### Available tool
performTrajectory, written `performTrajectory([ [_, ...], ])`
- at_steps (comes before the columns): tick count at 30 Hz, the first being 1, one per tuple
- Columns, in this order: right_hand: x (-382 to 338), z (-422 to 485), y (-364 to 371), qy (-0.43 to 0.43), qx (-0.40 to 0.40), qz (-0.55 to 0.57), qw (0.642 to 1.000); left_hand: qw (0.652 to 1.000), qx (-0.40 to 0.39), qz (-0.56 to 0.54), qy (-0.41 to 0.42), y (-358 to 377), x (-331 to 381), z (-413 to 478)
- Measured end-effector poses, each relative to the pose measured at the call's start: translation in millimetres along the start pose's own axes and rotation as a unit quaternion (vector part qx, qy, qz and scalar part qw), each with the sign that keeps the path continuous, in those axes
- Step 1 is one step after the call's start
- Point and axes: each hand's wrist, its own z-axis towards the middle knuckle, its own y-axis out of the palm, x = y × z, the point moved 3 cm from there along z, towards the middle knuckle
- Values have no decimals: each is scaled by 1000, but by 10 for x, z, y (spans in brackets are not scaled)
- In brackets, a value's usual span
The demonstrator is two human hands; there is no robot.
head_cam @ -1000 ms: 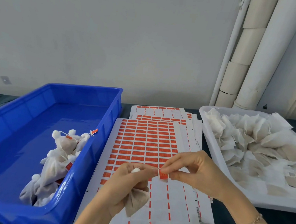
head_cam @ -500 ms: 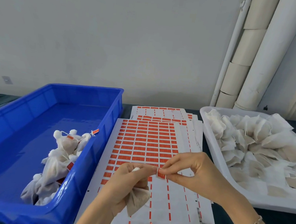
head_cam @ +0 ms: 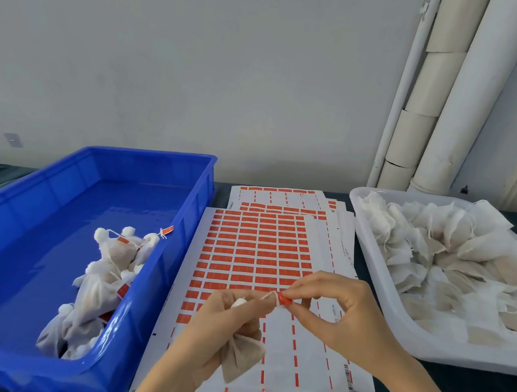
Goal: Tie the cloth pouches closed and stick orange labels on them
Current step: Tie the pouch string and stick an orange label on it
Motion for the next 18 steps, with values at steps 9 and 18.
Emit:
performTrajectory([
  [9, -85, -47, -27, -134, 58, -142, 979, 999, 23, -21, 30, 43, 36, -21],
  [18, -89, -126, 26, -191, 44, -247, 949, 993, 107, -44, 31, 111, 16, 33],
])
